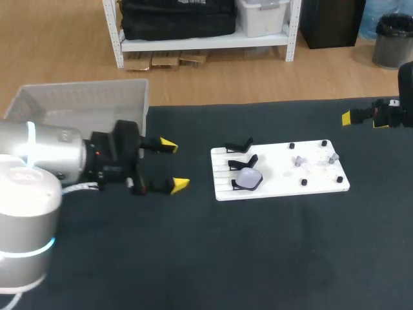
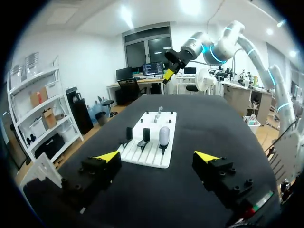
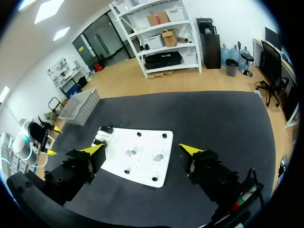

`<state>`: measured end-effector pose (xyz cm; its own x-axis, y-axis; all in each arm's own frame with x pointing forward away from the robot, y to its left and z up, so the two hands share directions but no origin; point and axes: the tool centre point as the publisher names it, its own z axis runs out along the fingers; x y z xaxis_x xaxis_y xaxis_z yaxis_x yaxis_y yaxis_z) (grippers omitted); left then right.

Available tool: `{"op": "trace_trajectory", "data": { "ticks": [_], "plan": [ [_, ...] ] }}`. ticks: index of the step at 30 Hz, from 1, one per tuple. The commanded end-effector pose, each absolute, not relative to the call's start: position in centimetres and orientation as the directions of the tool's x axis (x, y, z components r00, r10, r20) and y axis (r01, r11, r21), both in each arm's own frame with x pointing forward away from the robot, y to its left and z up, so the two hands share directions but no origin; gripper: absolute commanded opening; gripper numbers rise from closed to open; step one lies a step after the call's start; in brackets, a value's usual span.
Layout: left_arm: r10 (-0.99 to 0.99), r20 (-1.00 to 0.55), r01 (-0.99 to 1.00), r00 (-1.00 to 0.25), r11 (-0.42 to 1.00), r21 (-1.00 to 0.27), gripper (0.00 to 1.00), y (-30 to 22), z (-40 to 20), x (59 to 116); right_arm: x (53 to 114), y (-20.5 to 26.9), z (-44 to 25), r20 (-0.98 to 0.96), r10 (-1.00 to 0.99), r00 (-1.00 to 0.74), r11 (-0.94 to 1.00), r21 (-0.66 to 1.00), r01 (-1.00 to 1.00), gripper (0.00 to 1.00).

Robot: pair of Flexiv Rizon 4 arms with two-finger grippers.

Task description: Pick up each earbud case from the left stands, insert the matching earbuds, close the lid, and place the case in the box.

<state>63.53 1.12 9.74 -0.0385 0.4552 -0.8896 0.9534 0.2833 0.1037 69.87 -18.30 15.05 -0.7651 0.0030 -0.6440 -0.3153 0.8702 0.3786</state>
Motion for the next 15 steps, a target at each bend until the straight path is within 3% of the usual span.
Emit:
{"op": "trace_trajectory", "data": {
  "ticks": [1, 15],
  "plan": [
    [0.446, -0.894, 0.952, -0.032, 0.286, 0.109, 1.0, -2.5, 7.51, 65.33, 69.92, -18.39, 15.02, -0.644, 0.002, -0.765, 0.868, 0.38, -0.318, 1.0],
    [0.459, -0.888, 0.963, -0.034, 0.252, 0.093, 1.0, -3.41, 7.21, 65.41, 69.92, -18.39, 15.02, -0.644, 0.002, -0.765, 0.868, 0.38, -0.318, 1.0]
  ]
}}
